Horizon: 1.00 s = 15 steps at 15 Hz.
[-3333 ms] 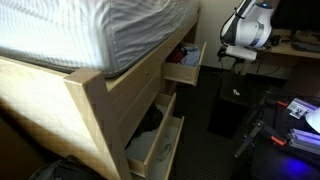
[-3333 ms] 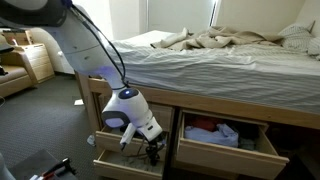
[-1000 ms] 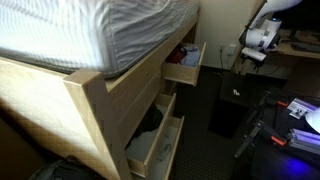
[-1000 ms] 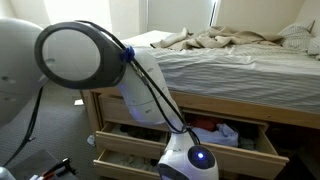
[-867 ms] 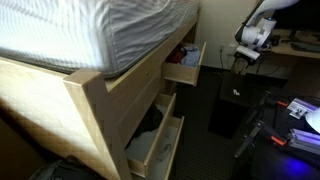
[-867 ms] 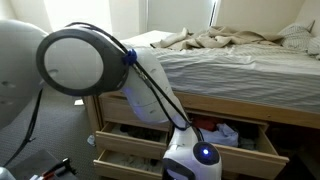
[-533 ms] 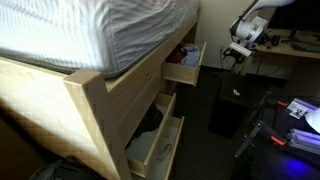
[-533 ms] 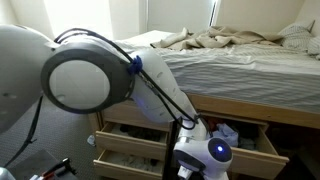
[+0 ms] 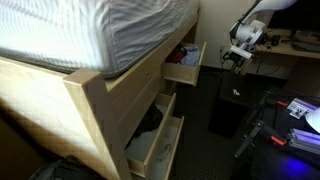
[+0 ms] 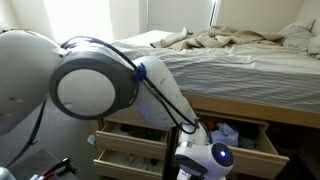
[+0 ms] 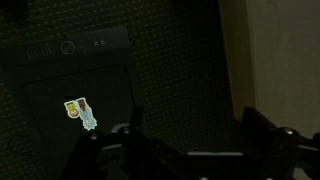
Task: Close the two top drawers
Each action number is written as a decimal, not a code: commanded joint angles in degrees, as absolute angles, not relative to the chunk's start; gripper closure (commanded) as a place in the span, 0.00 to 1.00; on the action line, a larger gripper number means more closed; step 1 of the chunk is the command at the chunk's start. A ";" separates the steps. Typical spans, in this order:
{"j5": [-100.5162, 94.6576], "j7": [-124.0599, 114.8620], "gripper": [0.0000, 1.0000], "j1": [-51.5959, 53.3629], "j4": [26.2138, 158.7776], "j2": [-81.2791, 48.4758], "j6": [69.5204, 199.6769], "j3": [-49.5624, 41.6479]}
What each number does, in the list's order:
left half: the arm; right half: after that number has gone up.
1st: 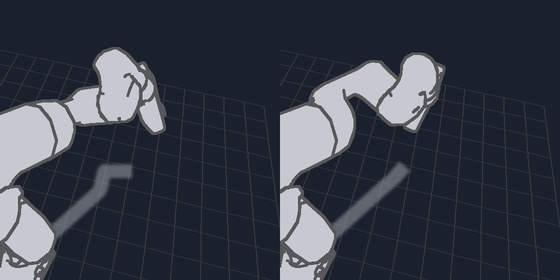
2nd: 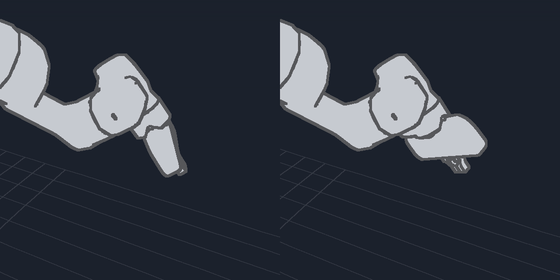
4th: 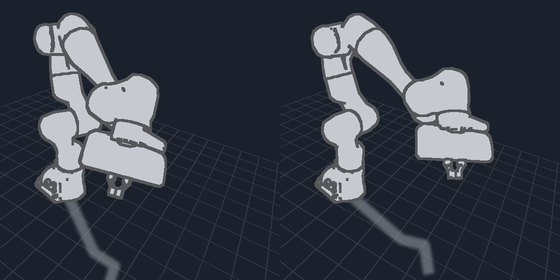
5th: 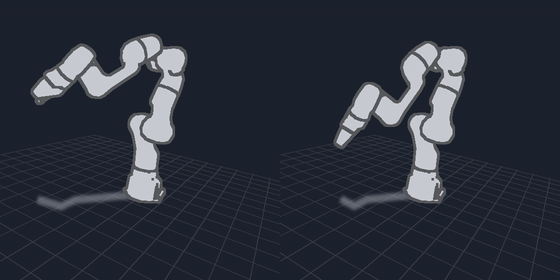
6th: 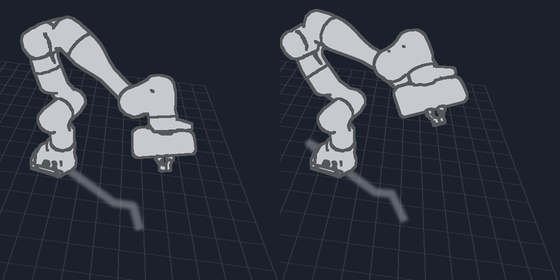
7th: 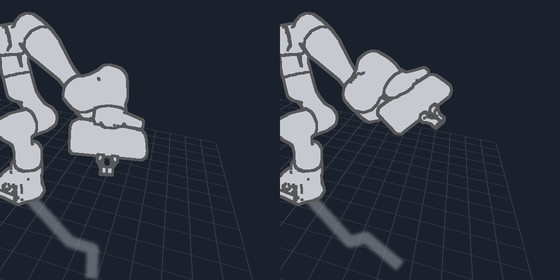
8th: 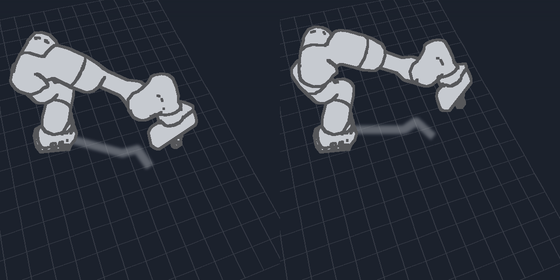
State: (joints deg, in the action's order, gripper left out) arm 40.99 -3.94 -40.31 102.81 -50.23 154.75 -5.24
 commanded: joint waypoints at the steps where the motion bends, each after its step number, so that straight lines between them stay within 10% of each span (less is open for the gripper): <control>1: 39.47 -11.13 0.00 -35.59 93.23 -58.18 155.60 -6.52; 15: 36.99 -15.77 0.00 -30.26 50.50 -79.09 138.48 -0.34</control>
State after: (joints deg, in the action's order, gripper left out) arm 38.26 -12.13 -31.64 60.71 -73.63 139.94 0.30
